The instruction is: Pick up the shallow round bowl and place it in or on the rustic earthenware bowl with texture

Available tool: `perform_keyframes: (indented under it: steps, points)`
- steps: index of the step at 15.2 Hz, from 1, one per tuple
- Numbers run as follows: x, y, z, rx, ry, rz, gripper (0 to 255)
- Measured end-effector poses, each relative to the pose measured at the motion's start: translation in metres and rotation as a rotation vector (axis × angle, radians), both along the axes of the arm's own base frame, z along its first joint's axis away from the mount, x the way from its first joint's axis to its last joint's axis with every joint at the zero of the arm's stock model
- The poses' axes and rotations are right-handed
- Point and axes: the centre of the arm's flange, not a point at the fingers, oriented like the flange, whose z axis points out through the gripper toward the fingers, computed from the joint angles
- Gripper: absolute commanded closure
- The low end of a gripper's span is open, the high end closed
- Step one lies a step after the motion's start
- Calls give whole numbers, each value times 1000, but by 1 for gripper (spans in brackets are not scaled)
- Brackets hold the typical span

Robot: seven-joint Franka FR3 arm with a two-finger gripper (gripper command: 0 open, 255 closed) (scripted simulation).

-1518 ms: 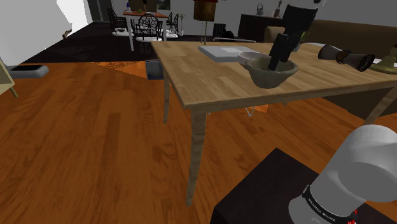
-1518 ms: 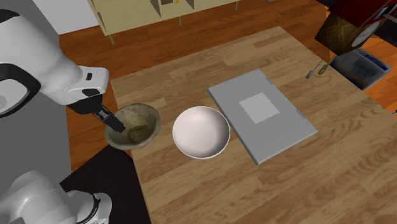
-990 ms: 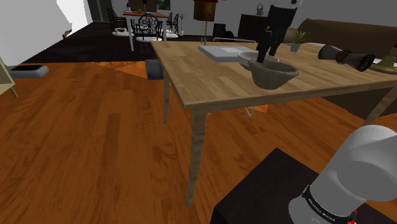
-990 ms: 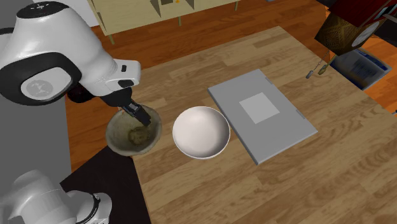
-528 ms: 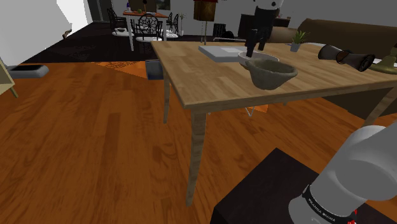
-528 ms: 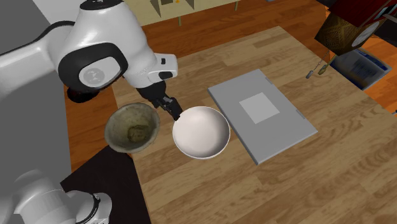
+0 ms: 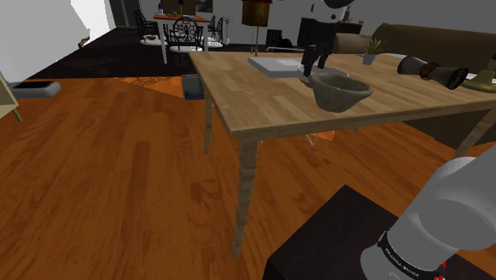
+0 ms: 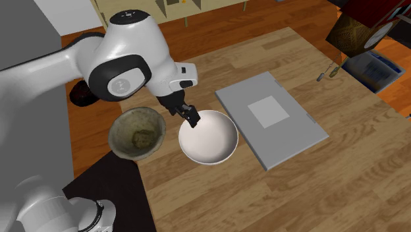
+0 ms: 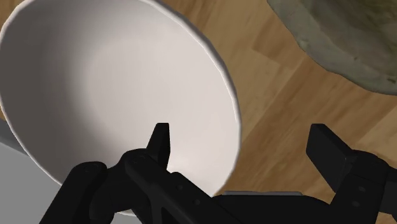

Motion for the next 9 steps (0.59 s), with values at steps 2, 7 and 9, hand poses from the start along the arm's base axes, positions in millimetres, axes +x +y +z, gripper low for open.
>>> perform_keyframes:
  steps: [2, 7, 9]
  points:
    - [1, -2, -11, 0, 0, 0, 0]
    - [2, -2, -13, 0, 0, 0, 0]
    - [2, -2, -14, 0, -1, 0, 255]
